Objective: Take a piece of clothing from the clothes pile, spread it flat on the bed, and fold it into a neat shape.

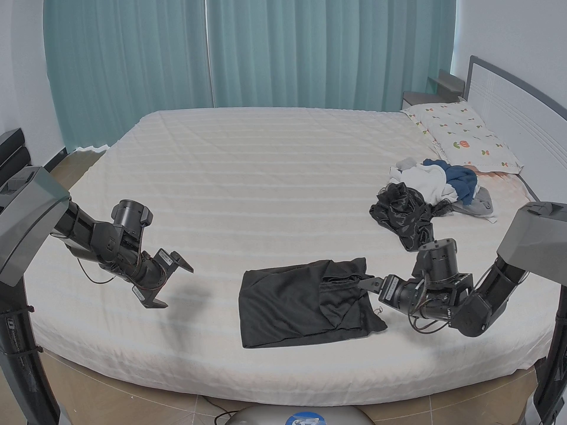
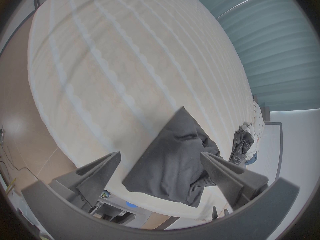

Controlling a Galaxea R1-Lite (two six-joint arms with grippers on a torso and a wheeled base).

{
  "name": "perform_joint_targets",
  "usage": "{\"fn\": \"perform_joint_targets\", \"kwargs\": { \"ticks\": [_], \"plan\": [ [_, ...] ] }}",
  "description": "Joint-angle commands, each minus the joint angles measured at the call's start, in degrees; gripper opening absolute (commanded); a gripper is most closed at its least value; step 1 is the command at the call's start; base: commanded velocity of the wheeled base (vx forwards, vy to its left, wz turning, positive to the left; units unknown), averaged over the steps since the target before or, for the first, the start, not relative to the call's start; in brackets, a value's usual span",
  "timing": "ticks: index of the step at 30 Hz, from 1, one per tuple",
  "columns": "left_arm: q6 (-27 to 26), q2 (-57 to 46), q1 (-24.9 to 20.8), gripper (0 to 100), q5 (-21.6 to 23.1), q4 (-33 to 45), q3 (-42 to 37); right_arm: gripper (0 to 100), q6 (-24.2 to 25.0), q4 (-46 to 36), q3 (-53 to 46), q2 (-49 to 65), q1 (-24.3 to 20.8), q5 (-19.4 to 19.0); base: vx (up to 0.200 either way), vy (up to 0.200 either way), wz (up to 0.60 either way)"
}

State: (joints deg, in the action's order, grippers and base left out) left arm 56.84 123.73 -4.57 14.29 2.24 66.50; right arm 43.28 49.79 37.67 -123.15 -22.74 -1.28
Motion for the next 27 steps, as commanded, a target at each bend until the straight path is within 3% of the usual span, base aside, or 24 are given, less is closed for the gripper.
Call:
{"fn": "perform_joint_targets", "kwargs": {
  "ticks": [1, 10, 13, 14, 16, 24, 25, 27],
  "plan": [
    [-0.3, 0.6, -0.3, 100, 0.0, -0.2, 0.3, 100, -1.6, -7.5, 9.5, -2.4, -6.8, 6.3, 0.0, 0.0, 0.0],
    [-0.4, 1.0, -0.4, 100, -0.4, -2.2, -0.9, 100, -10.2, -14.9, 19.0, -8.5, -9.0, 15.0, 0.0, 0.0, 0.0],
    [-0.4, 1.0, -0.4, 100, -0.4, -2.2, -0.9, 100, -10.5, -16.4, 19.8, -8.6, -9.3, 15.4, 0.0, 0.0, 0.0],
    [-0.4, 1.0, -0.4, 100, -0.4, -2.2, -0.9, 100, -11.1, -21.5, 23.1, -9.0, -10.0, 16.8, 0.0, 0.0, 0.0],
    [-0.4, 1.0, -0.4, 100, -0.5, -2.2, -1.0, 100, -11.3, -24.2, 25.3, -9.7, -10.4, 17.6, 0.0, 0.0, 0.0],
    [-0.4, 0.9, -0.4, 100, -0.5, -2.2, -1.0, 100, -12.4, -28.3, 30.3, -13.0, -10.6, 21.8, 0.0, 0.0, 0.0],
    [-0.4, 1.0, -0.5, 100, -0.5, -2.2, -1.0, 0, -12.8, -28.3, 30.3, -13.0, -10.5, 22.2, 0.0, 0.0, 0.0],
    [-0.4, 0.9, -0.4, 100, -0.5, -2.2, -1.0, 0, -12.8, -28.3, 29.6, -12.4, -10.2, 22.3, 0.0, 0.0, 0.0]
  ]
}}
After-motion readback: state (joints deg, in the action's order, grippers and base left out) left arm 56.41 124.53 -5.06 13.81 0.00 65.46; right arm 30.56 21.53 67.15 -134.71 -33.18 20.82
